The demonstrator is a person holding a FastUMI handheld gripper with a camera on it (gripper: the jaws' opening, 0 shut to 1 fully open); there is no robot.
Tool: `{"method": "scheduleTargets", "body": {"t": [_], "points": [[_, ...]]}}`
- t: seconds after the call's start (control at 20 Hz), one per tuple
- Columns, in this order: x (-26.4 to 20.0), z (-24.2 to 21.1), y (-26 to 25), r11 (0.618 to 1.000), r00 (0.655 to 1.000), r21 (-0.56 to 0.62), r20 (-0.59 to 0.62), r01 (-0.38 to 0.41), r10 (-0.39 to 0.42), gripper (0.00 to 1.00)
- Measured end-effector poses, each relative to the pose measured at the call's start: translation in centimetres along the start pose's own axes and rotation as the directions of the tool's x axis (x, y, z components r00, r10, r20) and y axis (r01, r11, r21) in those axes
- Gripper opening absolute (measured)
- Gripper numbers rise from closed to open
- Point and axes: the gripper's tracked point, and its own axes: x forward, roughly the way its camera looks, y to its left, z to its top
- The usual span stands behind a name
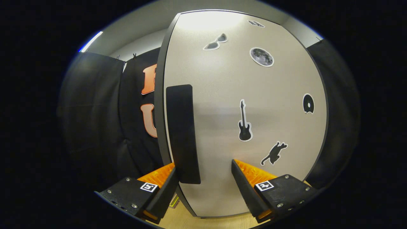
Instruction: Open the shoe cabinet door, grab the shoes and put them into the shoe cabinet, then close the shoe cabinet door.
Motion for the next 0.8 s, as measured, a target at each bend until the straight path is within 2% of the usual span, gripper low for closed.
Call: {"method": "scheduleTargets", "body": {"t": [0.15,0.3,0.6,0.8], "points": [[-0.3,0.0,0.1,1.0,1.0,0.006,-0.014,0.003,-0.003,0.96],[-2.7,1.1,0.3,1.0,1.0,0.012,0.014,-0.004,0.004,0.96],[-10.8,3.0,-0.8,1.0,0.999,0.024,0.033,0.015,-0.016,0.96],[-16.4,3.8,-3.2,0.997,0.996,0.0,0.046,0.076,-0.076,0.96]]}}
